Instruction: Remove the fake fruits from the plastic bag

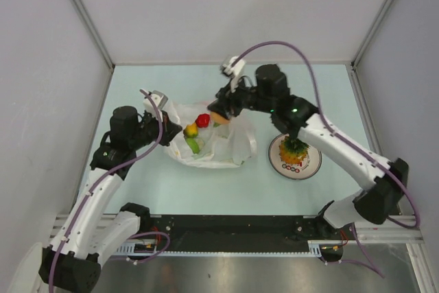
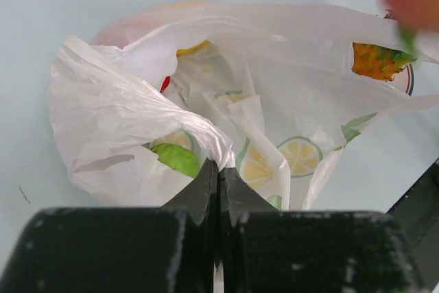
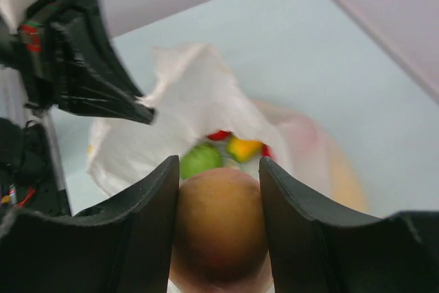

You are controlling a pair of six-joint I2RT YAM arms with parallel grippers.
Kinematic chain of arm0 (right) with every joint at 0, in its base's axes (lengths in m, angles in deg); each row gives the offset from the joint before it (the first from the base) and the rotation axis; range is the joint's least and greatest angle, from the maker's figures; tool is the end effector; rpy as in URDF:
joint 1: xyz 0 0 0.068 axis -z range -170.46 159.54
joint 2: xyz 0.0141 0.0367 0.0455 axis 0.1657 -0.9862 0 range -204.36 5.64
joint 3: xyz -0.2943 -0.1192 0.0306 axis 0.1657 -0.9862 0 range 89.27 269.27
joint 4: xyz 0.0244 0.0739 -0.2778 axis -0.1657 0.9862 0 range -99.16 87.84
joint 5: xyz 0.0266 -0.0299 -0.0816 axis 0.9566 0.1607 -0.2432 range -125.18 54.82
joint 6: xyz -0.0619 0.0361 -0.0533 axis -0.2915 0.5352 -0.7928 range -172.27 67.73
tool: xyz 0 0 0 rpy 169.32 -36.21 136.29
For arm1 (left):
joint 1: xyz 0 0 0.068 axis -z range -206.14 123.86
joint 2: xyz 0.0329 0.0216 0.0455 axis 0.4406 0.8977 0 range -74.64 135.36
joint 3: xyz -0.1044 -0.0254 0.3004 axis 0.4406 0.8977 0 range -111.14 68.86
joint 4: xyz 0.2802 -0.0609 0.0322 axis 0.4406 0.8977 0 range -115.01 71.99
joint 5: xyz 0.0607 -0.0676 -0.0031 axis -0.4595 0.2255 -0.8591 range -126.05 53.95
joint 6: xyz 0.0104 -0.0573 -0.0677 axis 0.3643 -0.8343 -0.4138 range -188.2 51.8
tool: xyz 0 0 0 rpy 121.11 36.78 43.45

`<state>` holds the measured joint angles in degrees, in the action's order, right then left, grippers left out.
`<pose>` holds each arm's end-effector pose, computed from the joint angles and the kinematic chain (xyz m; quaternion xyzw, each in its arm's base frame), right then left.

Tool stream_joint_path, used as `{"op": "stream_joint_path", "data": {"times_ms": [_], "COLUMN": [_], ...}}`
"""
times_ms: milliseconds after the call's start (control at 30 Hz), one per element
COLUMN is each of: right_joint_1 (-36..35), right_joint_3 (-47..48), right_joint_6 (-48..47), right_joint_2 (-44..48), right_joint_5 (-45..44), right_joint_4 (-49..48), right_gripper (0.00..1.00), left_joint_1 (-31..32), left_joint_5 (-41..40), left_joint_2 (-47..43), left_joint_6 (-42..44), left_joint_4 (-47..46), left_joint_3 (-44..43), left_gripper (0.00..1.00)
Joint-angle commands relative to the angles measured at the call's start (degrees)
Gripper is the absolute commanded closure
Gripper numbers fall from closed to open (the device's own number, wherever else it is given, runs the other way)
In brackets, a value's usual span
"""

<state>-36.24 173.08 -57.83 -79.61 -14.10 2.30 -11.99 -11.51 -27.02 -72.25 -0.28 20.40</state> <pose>0.2681 0.3165 0.4439 -0.4358 0.6437 0.3449 0.5262 0.2020 -0.0851 0.3484 0.1876 0.8056 -0.2602 0.4981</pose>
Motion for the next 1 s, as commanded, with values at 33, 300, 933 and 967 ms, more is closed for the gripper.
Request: {"op": "stream_joint_path", "data": {"times_ms": [33, 300, 933, 967], "right_joint_1": [16.1, 53.2, 62.3, 61.8], "right_joint_3": [-1.4, -10.7, -28.4, -28.4], "right_joint_6": [0.0, -3.0, -1.0, -0.6], "right_joint_2": [11.0, 17.9, 3.3, 2.6], "right_joint_5": [-2.6, 5.9, 4.6, 4.8], "right_joint_4": [13.0, 19.2, 19.3, 18.9], "right_gripper": [0.8, 0.81, 0.81, 0.81], "left_joint_1": [-0.4, -0.6, -3.9, -4.0], "left_joint_5": [-0.8, -0.3, 0.2, 0.3], "left_joint_2": [1.4, 3.6, 4.9, 5.2], "left_joint_6": [-0.2, -0.5, 0.0, 0.1], "left_joint_4": [-4.7, -5.0, -3.2, -3.3], "left_joint_3": [-1.0, -2.5, -4.6, -4.6], "left_gripper": [0.99, 0.98, 0.97, 0.97]}}
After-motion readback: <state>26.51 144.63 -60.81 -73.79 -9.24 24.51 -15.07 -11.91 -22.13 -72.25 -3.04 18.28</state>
